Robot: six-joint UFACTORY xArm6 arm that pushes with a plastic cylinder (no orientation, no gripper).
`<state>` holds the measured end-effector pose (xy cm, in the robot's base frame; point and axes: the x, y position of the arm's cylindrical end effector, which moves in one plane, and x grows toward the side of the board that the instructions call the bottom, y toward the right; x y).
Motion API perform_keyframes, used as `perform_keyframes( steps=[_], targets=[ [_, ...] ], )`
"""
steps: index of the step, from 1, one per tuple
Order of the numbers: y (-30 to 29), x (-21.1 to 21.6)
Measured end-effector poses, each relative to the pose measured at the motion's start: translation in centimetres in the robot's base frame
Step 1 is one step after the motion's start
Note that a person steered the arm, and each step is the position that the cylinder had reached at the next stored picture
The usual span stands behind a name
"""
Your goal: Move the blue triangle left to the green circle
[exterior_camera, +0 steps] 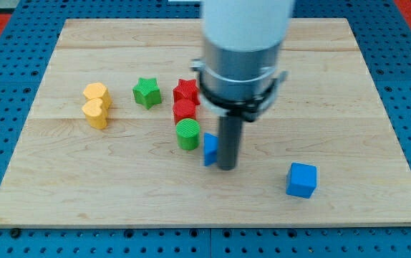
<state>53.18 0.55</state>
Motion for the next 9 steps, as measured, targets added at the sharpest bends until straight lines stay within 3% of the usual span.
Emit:
perform_keyframes(
  steps=[2, 3, 5, 6, 9],
  targets=[
    [3.7, 0.1],
    [3.5, -4.0],
    [-1.2, -0.7],
    [-8.7, 1.1],
    [-7.6, 0.5]
  ],
)
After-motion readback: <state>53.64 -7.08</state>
